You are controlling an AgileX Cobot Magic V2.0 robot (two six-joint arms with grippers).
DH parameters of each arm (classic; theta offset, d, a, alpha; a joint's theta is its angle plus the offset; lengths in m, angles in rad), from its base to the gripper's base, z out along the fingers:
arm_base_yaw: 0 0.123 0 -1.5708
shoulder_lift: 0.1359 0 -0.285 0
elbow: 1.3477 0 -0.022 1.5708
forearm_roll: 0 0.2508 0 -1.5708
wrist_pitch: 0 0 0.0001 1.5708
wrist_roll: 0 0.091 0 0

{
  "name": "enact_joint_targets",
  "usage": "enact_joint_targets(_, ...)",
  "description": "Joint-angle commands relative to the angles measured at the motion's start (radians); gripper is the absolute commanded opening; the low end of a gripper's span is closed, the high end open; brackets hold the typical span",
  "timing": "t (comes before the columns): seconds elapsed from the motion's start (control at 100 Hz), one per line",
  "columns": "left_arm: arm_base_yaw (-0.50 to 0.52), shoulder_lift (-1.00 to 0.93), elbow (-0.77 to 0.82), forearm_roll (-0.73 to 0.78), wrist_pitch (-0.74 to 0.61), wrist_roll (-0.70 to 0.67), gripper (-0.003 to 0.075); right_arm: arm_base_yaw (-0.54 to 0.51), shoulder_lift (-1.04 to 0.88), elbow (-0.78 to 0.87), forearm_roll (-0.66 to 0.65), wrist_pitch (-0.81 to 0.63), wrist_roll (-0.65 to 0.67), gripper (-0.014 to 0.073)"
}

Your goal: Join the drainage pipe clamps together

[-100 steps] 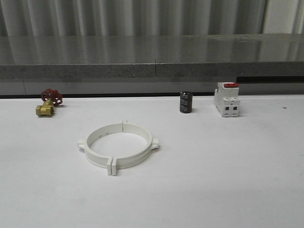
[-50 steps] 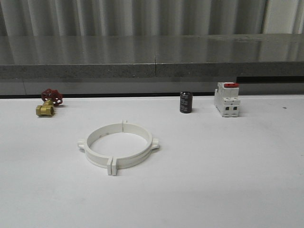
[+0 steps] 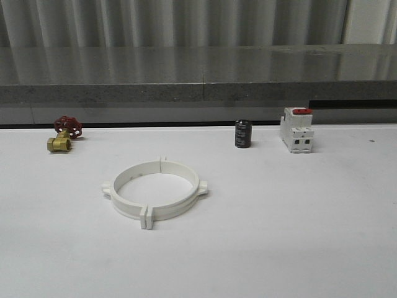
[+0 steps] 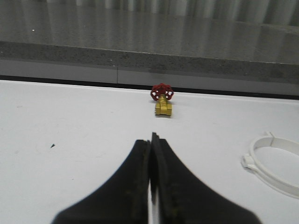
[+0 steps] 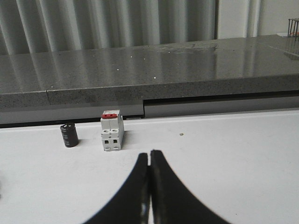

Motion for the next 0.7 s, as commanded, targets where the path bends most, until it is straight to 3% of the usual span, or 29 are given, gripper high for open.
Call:
enact_joint_targets(0.0,0.021,-0.052,0.019,-0.01,-0.095,0.002,-0.0021,0.0,-0.014,-0.016,-0.008,-0.085,-0.002,-0.0067)
enact_joint_targets(0.69,0.019,-0.073,0.045,-0.006,-0.092,0.002,-0.0021,0.0,-0.014,-0.016,-0.008,-0.085,-0.002,-0.0067)
